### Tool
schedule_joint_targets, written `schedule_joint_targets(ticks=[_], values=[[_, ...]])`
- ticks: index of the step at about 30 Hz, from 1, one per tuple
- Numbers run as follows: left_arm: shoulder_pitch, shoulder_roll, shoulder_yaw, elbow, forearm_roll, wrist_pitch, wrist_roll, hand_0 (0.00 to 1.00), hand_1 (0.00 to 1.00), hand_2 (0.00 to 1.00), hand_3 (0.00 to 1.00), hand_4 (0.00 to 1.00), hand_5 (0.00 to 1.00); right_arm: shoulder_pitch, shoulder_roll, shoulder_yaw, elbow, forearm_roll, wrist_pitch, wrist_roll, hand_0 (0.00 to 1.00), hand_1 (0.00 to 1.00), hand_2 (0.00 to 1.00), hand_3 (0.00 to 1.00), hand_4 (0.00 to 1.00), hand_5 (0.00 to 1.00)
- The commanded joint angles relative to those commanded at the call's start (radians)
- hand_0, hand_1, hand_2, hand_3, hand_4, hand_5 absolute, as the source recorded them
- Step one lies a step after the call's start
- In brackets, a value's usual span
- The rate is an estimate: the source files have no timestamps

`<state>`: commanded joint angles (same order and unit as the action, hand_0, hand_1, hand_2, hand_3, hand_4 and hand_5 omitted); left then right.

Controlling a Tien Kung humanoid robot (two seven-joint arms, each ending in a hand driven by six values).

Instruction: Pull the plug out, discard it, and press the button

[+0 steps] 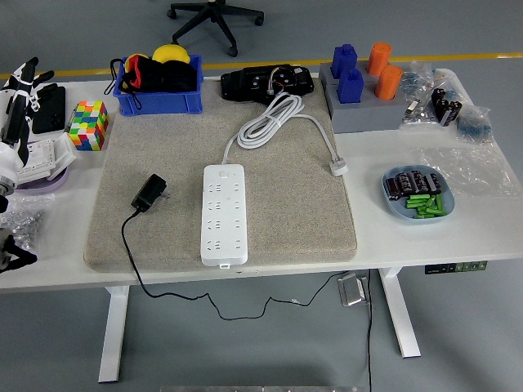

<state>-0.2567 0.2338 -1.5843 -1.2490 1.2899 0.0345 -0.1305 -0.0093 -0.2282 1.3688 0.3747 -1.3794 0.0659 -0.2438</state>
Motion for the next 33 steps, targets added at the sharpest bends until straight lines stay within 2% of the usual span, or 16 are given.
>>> schedule_joint_targets(ticks=[33], values=[[0.006, 0.009, 0.014, -0.012, -0.004, -0.001, 0.003, 0.812, 0.78, 0.826, 0.971, 0.867, 0.998, -0.007, -0.008, -0.019, 0.0, 0.002, 0.0, -0.001, 0.785, 0.746, 0.742, 0.744, 0.794, 0.783]])
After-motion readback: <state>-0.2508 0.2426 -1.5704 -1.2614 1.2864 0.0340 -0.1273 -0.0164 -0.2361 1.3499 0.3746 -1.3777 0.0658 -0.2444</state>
